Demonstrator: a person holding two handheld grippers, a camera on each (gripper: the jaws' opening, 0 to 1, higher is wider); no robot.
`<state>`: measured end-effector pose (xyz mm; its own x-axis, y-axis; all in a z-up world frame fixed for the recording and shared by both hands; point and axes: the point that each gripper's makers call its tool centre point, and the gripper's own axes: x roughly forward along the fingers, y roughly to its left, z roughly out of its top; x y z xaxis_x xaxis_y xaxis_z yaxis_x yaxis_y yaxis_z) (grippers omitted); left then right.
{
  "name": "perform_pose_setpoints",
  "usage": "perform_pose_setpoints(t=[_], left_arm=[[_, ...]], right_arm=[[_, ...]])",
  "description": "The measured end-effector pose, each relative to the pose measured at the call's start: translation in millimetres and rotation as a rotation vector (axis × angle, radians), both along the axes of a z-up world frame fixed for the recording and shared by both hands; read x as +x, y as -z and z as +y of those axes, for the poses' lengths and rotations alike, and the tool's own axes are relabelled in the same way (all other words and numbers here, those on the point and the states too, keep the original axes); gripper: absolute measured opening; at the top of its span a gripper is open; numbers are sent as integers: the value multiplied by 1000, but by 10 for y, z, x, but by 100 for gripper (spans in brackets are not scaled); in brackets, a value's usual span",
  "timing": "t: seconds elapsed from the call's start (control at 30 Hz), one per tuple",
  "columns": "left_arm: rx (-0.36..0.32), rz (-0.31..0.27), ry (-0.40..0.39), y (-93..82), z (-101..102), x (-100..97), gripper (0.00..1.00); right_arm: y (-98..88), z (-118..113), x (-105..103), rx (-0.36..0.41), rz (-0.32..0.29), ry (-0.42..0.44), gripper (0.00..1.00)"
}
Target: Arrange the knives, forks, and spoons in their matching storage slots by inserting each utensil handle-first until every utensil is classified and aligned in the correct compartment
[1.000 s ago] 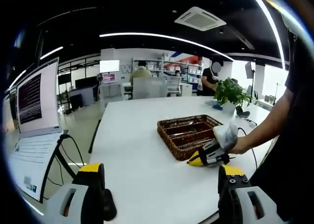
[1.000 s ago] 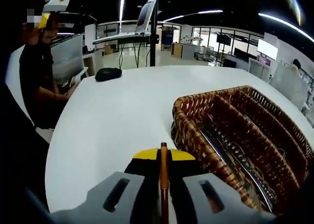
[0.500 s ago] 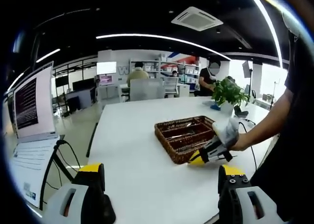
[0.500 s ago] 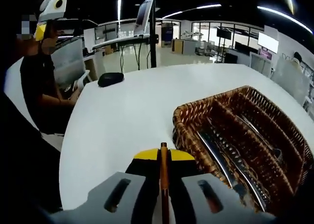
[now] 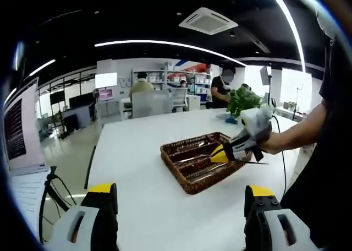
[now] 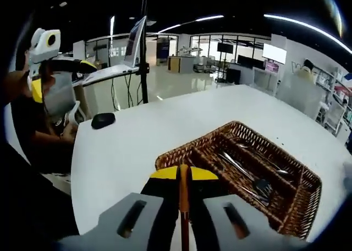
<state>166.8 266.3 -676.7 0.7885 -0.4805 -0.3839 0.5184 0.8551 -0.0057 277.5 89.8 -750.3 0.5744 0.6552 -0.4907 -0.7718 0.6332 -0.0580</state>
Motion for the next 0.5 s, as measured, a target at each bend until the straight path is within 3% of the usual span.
perform_pose_setpoints(t=[0.17, 0.2, 0.33, 0.5], left_arm=[[1, -7, 58, -39, -204, 127, 100], [3, -5, 74, -38, -257, 159, 100], [-9, -1, 117, -55, -393, 284, 100], [66, 8, 200, -6, -600, 345, 100]], right_arm=[[-164, -283, 99, 23, -3, 83, 2], [-203, -411, 157, 19, -16, 135, 2], [-242, -666, 178, 32, 11, 176, 2], [-278, -1058, 228, 42, 19, 268, 2]])
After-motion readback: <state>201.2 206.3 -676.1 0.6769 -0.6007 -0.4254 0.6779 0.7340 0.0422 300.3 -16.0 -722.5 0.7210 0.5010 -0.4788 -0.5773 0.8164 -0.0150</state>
